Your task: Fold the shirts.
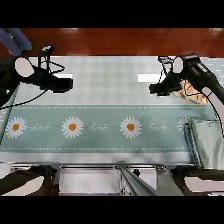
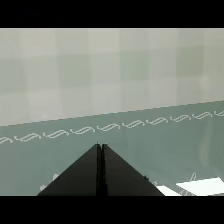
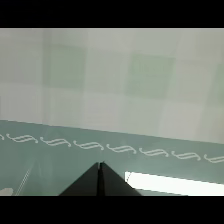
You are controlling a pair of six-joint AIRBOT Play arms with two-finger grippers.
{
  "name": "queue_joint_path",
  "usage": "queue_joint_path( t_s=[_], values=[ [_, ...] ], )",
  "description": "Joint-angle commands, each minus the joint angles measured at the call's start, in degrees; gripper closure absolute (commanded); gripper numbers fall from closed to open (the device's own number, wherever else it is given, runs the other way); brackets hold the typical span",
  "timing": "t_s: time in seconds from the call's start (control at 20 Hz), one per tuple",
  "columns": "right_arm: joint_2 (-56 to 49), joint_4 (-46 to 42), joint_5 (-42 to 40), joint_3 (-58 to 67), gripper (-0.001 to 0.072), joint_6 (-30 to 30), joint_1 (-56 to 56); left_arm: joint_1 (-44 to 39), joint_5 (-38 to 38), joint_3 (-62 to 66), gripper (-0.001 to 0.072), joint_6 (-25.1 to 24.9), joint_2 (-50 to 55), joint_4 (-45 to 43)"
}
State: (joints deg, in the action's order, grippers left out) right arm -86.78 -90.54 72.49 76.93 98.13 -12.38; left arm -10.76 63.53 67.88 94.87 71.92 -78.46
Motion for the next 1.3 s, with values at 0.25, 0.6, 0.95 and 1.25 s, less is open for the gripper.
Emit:
queue_joint_path(
  t_s=[0.25,0.6,0.95,1.25],
  values=[
    [0.0,0.0,0.0,0.0,0.0682,0.0,0.0,0.0,0.0,0.0,0.0680,0.0,0.0,0.0],
    [0.0,0.0,-2.8,0.0,0.0682,0.1,0.0,0.0,0.0,0.0,0.0680,0.0,0.1,0.0],
    [0.0,-12.9,-26.1,0.3,0.0086,7.0,0.0,0.1,-16.9,0.0,-0.0003,-4.7,3.0,-1.0],
    [-1.6,-28.0,-26.5,7.3,0.0084,23.1,13.9,4.5,-18.5,2.3,0.0006,-4.6,3.5,-10.3]
  ],
)
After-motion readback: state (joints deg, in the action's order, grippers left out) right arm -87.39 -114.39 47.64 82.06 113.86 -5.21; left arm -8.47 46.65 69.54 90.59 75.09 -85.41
